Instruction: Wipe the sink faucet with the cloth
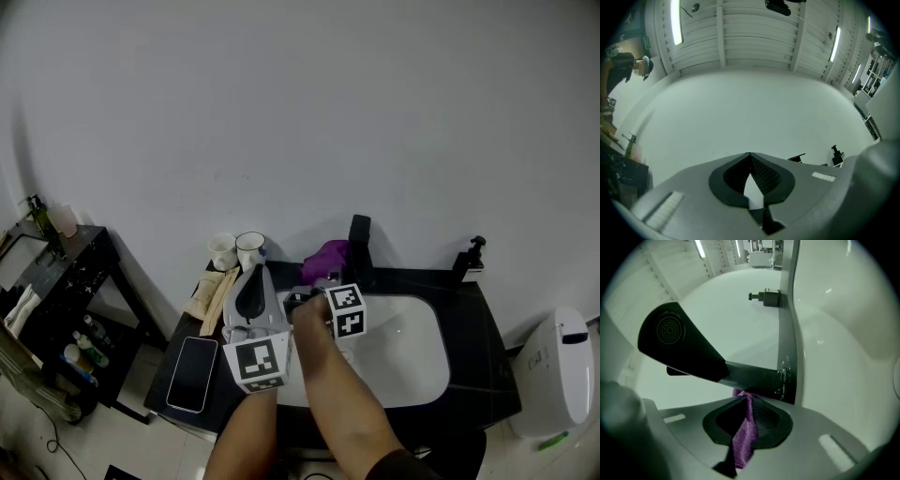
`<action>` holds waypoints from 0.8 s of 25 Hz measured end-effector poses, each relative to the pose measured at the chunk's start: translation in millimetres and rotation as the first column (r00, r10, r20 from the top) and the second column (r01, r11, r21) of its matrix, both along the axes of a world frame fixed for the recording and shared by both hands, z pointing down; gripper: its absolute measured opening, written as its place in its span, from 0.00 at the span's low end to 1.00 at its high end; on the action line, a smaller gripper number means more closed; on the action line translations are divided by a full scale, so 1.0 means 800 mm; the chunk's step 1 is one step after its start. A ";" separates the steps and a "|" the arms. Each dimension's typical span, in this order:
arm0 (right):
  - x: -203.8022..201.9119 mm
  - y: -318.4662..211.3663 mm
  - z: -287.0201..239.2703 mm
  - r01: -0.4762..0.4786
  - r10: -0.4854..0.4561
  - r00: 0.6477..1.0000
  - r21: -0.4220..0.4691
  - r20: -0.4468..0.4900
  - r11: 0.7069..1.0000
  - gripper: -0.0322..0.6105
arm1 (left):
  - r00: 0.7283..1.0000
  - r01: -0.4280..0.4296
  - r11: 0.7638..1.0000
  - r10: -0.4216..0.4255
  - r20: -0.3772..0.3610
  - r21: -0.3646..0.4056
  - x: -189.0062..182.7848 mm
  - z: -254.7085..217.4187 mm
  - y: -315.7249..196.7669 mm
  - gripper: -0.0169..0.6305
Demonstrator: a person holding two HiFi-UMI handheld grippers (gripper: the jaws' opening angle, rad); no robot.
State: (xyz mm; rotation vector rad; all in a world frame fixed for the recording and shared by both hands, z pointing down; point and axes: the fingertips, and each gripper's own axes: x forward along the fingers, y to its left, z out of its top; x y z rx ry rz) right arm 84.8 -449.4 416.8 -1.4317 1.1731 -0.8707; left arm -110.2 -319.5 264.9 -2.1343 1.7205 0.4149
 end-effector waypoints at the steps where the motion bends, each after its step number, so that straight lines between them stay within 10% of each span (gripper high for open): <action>1: 0.000 0.001 0.000 0.008 -0.008 1.000 -0.002 -0.008 1.000 0.11 | 1.000 0.002 1.000 -0.002 -0.003 -0.004 -0.001 0.002 -0.001 0.05; 13: -0.014 0.069 -0.057 0.217 -0.213 0.976 0.083 -0.047 0.973 0.11 | 0.997 0.041 0.999 -0.040 0.060 -0.015 0.003 0.010 -0.008 0.05; 20: -0.034 0.157 -0.141 0.448 -0.389 0.861 0.129 -0.327 0.885 0.11 | 0.996 0.053 0.998 -0.049 0.074 -0.045 0.001 0.020 -0.014 0.05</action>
